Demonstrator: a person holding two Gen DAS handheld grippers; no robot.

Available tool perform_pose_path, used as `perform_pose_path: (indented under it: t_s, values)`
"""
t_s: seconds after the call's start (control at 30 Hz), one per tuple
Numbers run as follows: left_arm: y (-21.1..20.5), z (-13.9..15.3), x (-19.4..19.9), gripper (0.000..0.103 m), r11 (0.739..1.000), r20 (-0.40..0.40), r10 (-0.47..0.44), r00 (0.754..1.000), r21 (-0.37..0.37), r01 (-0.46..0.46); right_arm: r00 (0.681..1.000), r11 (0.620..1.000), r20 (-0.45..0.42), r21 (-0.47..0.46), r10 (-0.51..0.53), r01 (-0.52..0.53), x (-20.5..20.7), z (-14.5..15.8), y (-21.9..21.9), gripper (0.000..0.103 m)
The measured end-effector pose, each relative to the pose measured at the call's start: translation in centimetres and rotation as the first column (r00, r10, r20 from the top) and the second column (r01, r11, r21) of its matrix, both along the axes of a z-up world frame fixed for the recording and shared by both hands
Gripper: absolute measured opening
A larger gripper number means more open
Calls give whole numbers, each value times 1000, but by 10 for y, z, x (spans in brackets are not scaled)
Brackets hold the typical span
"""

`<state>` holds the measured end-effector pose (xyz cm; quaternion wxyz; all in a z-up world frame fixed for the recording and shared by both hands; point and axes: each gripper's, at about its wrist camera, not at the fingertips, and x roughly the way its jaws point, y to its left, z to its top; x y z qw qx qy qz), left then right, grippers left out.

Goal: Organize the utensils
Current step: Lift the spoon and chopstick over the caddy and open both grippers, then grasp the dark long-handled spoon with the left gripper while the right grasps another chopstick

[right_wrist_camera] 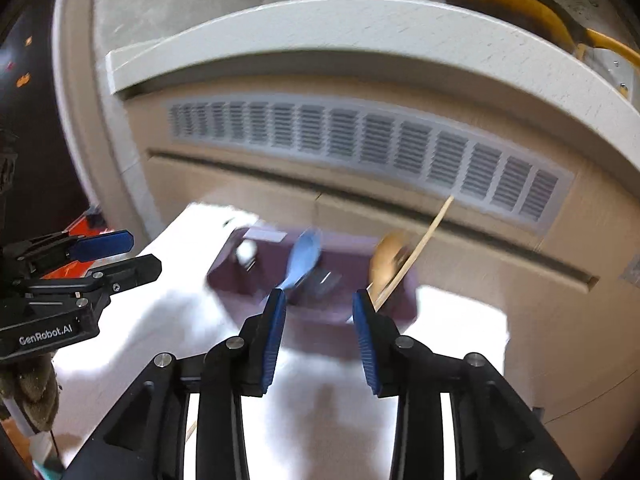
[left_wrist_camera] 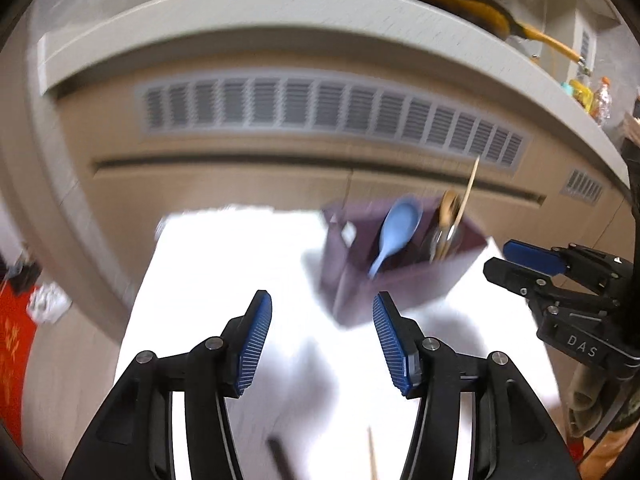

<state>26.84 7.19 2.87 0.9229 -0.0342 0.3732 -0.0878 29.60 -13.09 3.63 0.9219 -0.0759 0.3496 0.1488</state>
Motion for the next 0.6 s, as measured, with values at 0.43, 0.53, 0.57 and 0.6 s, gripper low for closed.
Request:
perform_pose_path:
  t_s: [0.43, 0.53, 0.57, 0.6]
  values:
    - [37, -90, -97, 54, 997, -206, 59, 977, -45, -70, 956, 989, -251, 46, 149, -142, -78, -98, 61, 33]
    - [34, -102, -103, 54, 997, -242, 45, 969, -54, -59, 937, 983, -298, 60, 182, -171, -92, -112, 69, 33]
    - [32, -105, -102, 54, 997, -250, 43, 967, -51, -57, 932, 981, -308, 49, 192, -186, -95, -116, 74, 33]
    - [29, -107, -99, 54, 997, -251, 43, 967, -44, -56, 928, 980, -315, 39, 197, -195, -97, -119, 77, 33]
